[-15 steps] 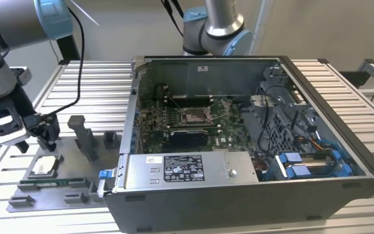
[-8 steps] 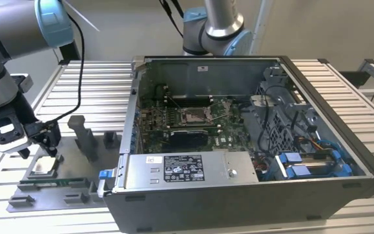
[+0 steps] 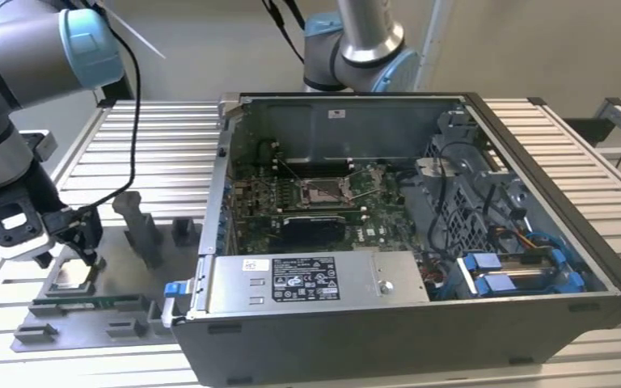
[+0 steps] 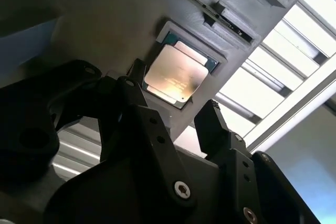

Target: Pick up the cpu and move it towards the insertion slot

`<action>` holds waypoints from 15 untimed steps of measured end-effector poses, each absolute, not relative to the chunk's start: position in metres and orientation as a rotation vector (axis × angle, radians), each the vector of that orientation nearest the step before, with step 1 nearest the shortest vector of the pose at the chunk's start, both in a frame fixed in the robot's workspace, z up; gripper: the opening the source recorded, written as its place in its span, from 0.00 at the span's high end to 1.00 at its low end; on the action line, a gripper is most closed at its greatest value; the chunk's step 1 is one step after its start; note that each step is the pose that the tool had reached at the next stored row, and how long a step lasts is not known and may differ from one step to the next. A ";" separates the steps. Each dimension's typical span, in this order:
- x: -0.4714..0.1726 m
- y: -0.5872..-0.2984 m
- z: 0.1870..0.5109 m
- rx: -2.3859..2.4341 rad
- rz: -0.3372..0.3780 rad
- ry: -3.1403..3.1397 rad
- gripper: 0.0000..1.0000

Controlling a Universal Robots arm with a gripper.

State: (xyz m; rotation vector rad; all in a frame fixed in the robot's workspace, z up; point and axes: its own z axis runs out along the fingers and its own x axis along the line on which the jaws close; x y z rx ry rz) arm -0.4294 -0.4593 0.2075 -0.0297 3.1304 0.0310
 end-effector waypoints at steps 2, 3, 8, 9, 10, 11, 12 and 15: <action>-0.430 -0.459 0.204 -0.029 0.031 3.130 0.00; -0.430 -0.459 0.203 -0.029 0.031 3.130 0.00; -0.431 -0.460 0.197 -0.030 0.031 3.130 0.00; -0.431 -0.460 0.195 -0.031 0.031 3.130 0.00; -0.431 -0.461 0.194 -0.032 0.031 3.130 0.00; -0.431 -0.461 0.193 -0.032 0.031 3.130 0.00; -0.431 -0.462 0.192 -0.033 0.031 3.130 0.00; -0.431 -0.462 0.189 -0.034 0.031 3.130 0.00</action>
